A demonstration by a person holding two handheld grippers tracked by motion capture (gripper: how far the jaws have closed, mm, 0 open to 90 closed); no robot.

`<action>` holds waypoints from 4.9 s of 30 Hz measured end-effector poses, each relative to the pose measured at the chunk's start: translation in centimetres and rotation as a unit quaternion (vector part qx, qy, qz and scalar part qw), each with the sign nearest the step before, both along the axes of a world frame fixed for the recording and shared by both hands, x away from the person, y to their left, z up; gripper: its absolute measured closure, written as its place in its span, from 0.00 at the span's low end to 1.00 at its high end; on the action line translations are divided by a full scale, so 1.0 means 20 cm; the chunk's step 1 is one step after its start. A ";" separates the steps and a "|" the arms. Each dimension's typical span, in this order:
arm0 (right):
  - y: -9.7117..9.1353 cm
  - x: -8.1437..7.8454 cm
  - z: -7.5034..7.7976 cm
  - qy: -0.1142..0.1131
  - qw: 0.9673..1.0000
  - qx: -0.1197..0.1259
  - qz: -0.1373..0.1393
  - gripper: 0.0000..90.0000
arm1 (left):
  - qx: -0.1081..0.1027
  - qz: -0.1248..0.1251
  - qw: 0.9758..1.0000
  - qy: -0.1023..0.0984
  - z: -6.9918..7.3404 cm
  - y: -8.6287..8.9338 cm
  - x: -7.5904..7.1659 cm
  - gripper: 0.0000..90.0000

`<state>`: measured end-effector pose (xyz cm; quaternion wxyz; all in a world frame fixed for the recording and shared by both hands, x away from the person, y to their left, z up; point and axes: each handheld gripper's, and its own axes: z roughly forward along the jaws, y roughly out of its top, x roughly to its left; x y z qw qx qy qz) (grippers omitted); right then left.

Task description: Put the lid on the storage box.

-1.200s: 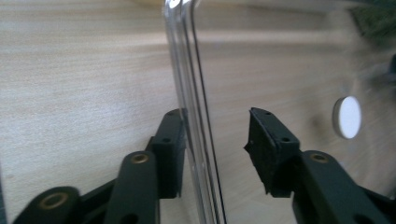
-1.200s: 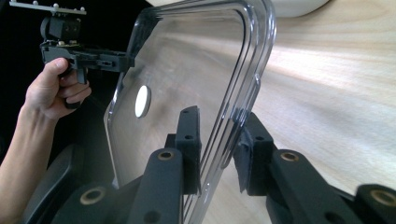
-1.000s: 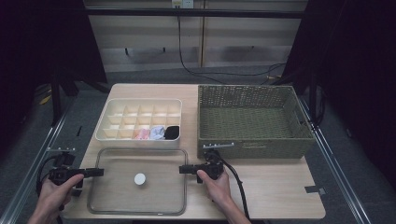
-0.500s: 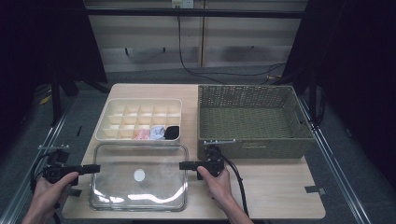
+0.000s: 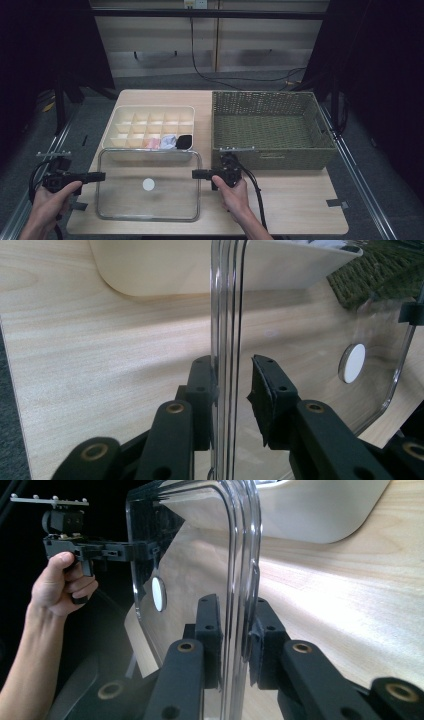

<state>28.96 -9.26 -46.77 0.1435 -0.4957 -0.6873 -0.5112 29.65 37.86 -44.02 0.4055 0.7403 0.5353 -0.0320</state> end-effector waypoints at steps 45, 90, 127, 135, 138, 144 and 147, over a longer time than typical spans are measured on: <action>-0.01 0.08 0.21 -0.038 0.999 0.005 -0.022 0.86 | 0.000 0.000 1.000 -0.028 0.20 -0.03 0.10 0.79; 0.05 0.35 0.40 -0.056 0.998 -0.007 -0.040 0.84 | 0.007 0.020 0.999 -0.041 0.38 0.00 0.33 0.79; 0.06 0.66 0.47 -0.052 0.996 -0.027 -0.061 0.81 | 0.033 0.035 0.998 -0.041 0.48 -0.03 0.61 0.79; 0.09 0.74 0.47 -0.045 0.996 -0.036 -0.066 0.80 | 0.037 0.044 0.998 -0.038 0.48 -0.02 0.68 0.79; 0.10 0.77 0.48 -0.044 0.996 -0.041 -0.067 0.80 | 0.034 0.050 0.998 -0.035 0.47 -0.02 0.70 0.79; 0.12 0.82 0.45 -0.035 0.996 -0.052 -0.069 0.79 | 0.042 0.053 0.997 -0.025 0.44 -0.01 0.74 0.79; 0.13 0.84 0.44 -0.036 0.995 -0.057 -0.071 0.78 | 0.038 0.058 0.997 -0.023 0.42 -0.02 0.75 0.78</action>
